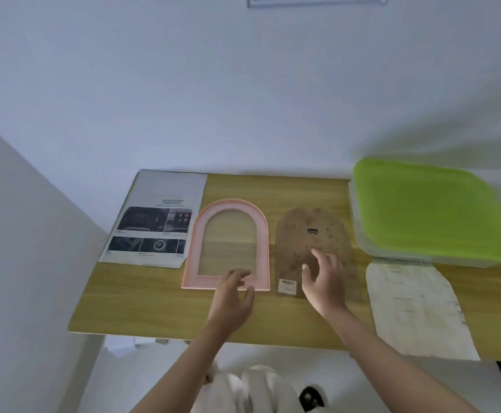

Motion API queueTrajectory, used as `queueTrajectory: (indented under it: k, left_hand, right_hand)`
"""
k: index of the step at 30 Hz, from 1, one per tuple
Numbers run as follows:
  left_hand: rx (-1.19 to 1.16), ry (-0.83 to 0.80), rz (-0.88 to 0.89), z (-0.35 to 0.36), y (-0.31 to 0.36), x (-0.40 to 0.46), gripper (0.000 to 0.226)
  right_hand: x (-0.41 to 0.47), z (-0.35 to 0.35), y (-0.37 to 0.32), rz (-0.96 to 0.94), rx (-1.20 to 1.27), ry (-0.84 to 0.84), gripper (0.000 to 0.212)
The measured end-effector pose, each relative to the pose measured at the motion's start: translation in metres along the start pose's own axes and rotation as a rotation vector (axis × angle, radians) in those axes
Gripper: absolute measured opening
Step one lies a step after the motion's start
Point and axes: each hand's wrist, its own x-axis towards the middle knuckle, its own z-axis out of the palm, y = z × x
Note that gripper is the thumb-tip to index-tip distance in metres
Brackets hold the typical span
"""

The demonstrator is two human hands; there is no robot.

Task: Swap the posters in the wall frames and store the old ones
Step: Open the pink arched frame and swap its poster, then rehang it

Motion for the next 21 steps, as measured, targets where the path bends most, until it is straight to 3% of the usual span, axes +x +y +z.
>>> queueTrajectory:
  k: [8,21]
  left_hand:
    - [0.043,0.201,-0.169,-0.135,-0.086,0.047,0.031]
    - [0.167,0.177,-0.316,-0.233,-0.159,0.124,0.044]
  right_hand:
    - [0.023,0.099,-0.14,-0.121,-0.008,-0.142,0.041]
    - [0.073,0.188,-0.243,-0.184,-0.081,-0.314,0.041]
